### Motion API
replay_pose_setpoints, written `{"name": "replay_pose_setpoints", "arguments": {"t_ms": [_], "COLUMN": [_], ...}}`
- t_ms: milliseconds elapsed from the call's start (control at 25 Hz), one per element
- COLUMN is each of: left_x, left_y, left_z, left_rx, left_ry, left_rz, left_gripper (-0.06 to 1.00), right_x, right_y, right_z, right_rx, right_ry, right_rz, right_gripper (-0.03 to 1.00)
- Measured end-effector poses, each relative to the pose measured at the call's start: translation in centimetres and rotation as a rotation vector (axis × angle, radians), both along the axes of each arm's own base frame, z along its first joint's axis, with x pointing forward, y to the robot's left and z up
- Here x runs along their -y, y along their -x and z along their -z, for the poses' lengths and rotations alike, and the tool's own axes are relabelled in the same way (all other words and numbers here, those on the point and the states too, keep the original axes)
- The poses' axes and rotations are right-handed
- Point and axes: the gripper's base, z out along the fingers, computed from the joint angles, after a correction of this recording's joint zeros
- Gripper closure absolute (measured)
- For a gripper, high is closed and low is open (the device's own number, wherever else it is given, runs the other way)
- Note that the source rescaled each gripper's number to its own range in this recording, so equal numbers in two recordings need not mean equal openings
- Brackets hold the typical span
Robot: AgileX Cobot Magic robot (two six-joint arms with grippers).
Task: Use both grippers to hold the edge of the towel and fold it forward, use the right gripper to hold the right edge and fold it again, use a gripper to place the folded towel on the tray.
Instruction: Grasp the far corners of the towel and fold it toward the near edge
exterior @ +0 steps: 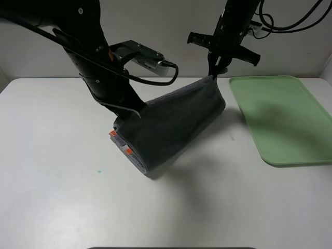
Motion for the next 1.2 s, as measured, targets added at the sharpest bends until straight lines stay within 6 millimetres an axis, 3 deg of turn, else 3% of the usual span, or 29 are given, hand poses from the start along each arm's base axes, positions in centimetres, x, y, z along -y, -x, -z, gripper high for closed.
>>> {"name": "replay_pose_setpoints", "arguments": {"t_ms": [560, 1200], "left_x": [-1.5, -1.3], "left_y": [-1.3, -1.8], "left_z": [1.1, 2.8], "left_rx": [0.011, -0.007], "left_ry": [0.013, 0.000], "left_rz": [-0.044, -0.036], "left_gripper": [0.94, 0.94], "right_x": [-0.8, -1.1], "right_y": [-0.4, -0.3], "right_z": [0.8, 0.7], "right_rx": [-0.012, -0.004], "right_ry": [-0.003, 0.002], "right_rz": [0.030, 0.031], "right_gripper": [0.97, 0.97]}}
